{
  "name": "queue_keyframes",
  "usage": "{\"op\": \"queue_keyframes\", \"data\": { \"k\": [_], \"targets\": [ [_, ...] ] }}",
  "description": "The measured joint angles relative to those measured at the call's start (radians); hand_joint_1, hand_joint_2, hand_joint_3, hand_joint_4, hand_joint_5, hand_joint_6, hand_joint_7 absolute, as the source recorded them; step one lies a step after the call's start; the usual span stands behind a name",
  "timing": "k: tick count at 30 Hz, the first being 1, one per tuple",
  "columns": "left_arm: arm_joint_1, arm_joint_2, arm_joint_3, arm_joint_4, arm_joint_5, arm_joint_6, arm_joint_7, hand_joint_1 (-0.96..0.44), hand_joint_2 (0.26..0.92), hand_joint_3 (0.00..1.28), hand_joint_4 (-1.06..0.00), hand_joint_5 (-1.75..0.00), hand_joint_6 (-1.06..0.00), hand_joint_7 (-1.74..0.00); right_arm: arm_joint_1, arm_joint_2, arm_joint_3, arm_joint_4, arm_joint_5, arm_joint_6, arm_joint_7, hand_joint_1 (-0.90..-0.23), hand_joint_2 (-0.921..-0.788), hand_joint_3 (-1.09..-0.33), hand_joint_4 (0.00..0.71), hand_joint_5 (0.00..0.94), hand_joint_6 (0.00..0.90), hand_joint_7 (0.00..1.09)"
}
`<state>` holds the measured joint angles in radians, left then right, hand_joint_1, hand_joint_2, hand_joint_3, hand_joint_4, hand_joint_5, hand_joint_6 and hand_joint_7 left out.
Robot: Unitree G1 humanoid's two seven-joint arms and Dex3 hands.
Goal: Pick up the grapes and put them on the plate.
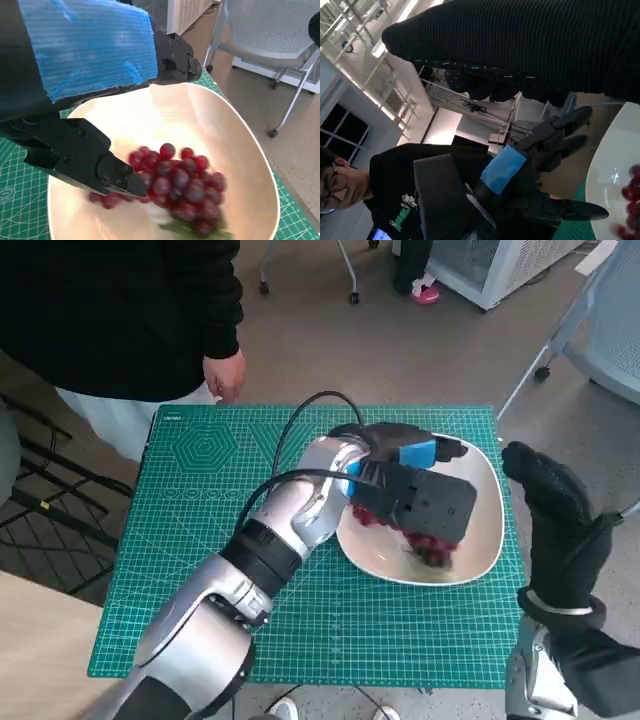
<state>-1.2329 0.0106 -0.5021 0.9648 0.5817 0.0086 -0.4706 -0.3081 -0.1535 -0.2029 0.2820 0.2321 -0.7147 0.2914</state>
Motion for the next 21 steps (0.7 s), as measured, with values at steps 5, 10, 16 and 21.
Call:
{"op": "queue_keyframes", "data": {
  "k": [5,10,16,21],
  "targets": [
    [0.006,0.016,0.007,0.004,-0.011,-0.028,0.0,-0.41,0.841,0.03,0.0,0.0,-0.14,0.0,-0.015,0.001,0.008,0.013,0.001,-0.001,0.0,-0.651,-0.921,-0.745,0.317,0.002,0.063,0.26],
    [0.031,0.05,0.042,0.002,-0.058,-0.094,-0.001,-0.38,0.882,0.04,0.0,0.0,-0.14,0.0,-0.027,0.002,0.011,0.024,0.006,-0.002,0.002,-0.651,-0.921,-0.744,0.317,0.002,0.064,0.26],
    [0.112,0.111,0.172,0.018,-0.204,-0.291,0.028,-0.4,0.913,0.05,-0.05,-0.02,-0.18,-0.02,-0.029,0.004,0.014,0.027,0.015,-0.003,0.009,-0.648,-0.921,-0.743,0.318,0.002,0.065,0.25],
    [0.207,0.119,0.348,0.057,-0.402,-0.45,0.062,-0.48,0.92,0.2,-0.13,-0.03,-0.23,-0.04,-0.03,0.004,0.015,0.027,0.03,-0.003,0.016,-0.647,-0.921,-0.741,0.317,0.002,0.068,0.25]
  ]
}}
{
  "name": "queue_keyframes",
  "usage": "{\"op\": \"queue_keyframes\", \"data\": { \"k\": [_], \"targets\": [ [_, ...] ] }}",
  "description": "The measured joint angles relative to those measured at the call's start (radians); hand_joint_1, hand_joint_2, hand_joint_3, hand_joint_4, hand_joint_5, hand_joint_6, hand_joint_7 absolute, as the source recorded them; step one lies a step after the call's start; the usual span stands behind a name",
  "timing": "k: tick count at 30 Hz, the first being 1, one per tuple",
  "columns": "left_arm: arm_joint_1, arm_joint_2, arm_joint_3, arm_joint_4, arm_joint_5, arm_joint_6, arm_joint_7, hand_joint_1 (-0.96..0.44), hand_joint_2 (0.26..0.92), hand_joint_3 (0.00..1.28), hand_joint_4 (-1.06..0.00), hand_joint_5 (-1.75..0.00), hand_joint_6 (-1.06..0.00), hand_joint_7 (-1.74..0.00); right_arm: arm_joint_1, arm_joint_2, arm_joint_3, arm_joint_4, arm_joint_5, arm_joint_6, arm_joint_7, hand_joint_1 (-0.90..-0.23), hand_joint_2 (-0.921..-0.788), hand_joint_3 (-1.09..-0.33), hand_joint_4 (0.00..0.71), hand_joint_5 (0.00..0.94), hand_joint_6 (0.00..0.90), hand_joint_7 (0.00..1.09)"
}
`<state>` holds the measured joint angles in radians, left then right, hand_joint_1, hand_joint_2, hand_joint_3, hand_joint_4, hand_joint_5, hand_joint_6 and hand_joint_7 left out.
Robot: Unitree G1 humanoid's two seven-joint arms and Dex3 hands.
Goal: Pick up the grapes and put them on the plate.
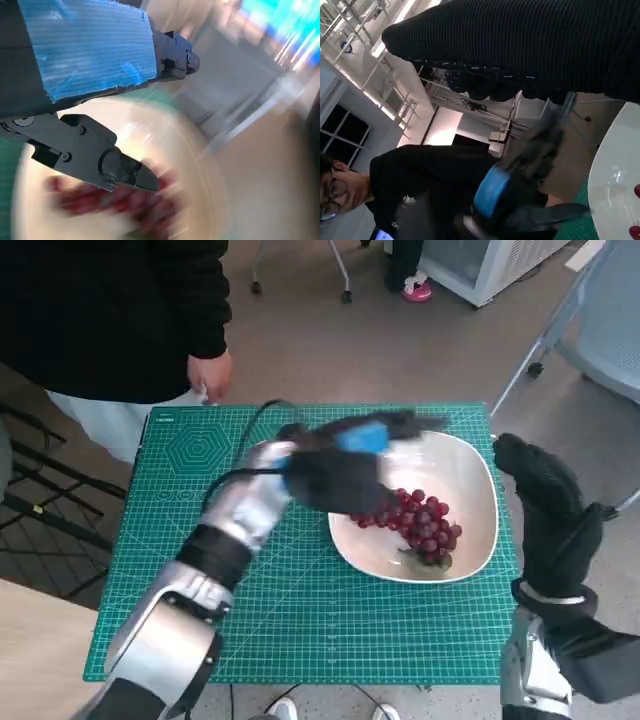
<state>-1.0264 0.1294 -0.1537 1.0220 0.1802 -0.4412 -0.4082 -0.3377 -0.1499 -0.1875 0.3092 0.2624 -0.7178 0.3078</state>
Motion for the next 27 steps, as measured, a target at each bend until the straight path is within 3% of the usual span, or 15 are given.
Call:
{"op": "queue_keyframes", "data": {
  "k": [6,13,18,27],
  "targets": [
    [0.106,-0.015,0.188,0.012,-0.247,-0.081,-0.092,-0.58,0.921,0.41,-0.09,-0.01,-0.2,-0.01,-0.004,0.0,0.004,0.0,0.011,0.0,0.011,-0.648,-0.921,-0.74,0.316,0.001,0.067,0.25],
    [0.216,-0.022,0.375,0.009,-0.514,-0.099,-0.306,-0.65,0.921,0.46,-0.01,0.0,-0.14,0.0,-0.018,0.0,0.015,0.012,0.02,0.0,0.036,-0.655,-0.921,-0.736,0.316,0.001,0.067,0.25],
    [0.284,-0.019,0.44,-0.006,-0.59,-0.125,-0.381,-0.66,0.921,0.46,0.0,0.0,-0.12,0.0,-0.028,0.0,0.018,0.032,0.03,0.0,0.051,-0.661,-0.921,-0.73,0.319,0.002,0.072,0.25],
    [0.334,-0.016,0.483,-0.063,-0.634,-0.128,-0.427,-0.66,0.921,0.45,-0.01,0.0,-0.13,-0.01,-0.05,0.0,0.027,0.056,0.031,0.0,0.071,-0.662,-0.921,-0.724,0.328,0.006,0.082,0.24]
  ]
}}
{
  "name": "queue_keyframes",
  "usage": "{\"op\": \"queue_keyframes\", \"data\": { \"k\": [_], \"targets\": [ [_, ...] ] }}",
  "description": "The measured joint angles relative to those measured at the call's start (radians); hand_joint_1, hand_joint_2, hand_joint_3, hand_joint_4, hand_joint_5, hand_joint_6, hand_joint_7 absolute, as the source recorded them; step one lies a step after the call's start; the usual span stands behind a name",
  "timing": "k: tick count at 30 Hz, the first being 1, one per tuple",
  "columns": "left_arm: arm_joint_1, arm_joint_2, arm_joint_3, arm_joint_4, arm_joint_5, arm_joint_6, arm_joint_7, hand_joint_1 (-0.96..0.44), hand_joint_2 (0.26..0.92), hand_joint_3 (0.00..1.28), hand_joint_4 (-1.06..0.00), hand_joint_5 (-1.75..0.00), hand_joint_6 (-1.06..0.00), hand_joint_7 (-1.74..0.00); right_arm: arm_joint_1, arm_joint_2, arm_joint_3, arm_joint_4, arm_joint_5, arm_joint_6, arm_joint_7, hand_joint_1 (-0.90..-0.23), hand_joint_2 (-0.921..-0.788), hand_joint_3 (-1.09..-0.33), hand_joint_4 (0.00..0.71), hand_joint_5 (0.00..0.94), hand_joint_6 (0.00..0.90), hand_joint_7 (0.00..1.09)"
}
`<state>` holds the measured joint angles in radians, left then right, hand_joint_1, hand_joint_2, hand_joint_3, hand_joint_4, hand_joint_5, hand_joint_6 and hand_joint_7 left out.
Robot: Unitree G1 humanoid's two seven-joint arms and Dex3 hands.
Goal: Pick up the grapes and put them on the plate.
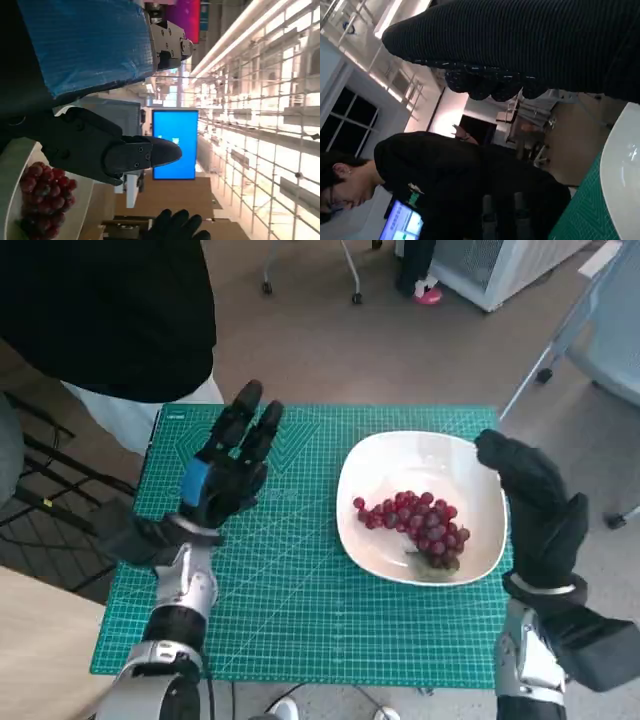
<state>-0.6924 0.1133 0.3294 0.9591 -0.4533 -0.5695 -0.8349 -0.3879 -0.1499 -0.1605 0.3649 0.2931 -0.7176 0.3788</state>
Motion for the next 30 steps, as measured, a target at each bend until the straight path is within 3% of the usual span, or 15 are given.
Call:
{"op": "queue_keyframes", "data": {
  "k": [30],
  "targets": [
    [0.076,0.002,0.005,-0.113,-0.022,0.049,-0.031,-0.63,0.921,0.43,-0.04,-0.01,-0.15,-0.01,-0.017,-0.004,0.008,-0.013,0.008,0.021,0.021,-0.627,-0.921,-0.737,0.334,0.004,0.09,0.23]
  ]
}}
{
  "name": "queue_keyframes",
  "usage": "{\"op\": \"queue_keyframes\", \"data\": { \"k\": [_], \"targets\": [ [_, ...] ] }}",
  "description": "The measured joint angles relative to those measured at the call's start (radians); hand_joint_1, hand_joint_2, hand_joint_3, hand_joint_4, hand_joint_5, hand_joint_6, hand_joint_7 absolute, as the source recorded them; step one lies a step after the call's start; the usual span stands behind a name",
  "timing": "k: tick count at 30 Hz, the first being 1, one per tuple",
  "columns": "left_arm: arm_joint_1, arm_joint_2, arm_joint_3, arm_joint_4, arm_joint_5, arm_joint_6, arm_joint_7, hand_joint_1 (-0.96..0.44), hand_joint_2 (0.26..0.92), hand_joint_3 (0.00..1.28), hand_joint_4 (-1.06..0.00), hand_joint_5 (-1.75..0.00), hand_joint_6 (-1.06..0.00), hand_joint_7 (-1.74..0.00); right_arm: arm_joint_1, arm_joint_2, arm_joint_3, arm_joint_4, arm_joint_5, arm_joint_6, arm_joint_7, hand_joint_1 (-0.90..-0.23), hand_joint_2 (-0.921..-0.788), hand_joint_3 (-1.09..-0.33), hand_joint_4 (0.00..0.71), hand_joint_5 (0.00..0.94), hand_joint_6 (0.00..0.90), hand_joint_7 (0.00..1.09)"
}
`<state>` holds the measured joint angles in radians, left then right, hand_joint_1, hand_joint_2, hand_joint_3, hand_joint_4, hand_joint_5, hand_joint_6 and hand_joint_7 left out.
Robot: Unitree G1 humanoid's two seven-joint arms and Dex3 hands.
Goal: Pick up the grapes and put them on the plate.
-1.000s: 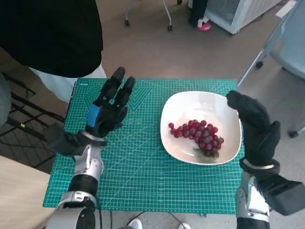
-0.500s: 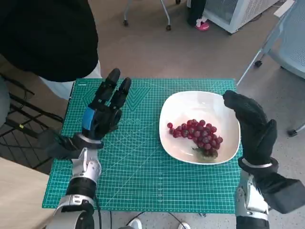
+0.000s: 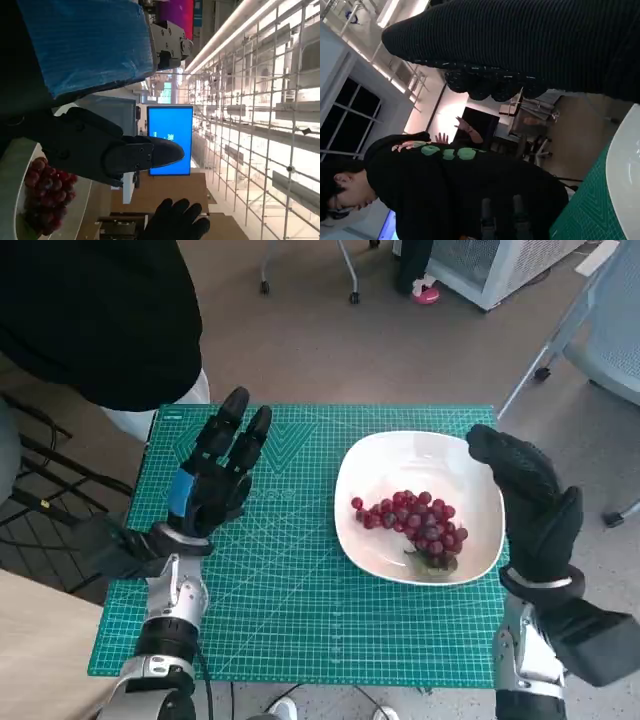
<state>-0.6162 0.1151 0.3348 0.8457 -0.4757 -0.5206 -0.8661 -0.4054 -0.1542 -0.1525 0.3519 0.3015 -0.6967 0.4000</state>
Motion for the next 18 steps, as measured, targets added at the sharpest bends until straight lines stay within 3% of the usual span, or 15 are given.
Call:
{"op": "queue_keyframes", "data": {
  "k": [18],
  "targets": [
    [0.014,-0.001,0.0,-0.013,0.0,0.021,0.008,-0.63,0.921,0.42,-0.05,-0.01,-0.17,-0.01,-0.004,-0.004,-0.001,-0.006,0.004,0.022,0.008,-0.632,-0.921,-0.743,0.333,0.002,0.086,0.23]
  ]
}}
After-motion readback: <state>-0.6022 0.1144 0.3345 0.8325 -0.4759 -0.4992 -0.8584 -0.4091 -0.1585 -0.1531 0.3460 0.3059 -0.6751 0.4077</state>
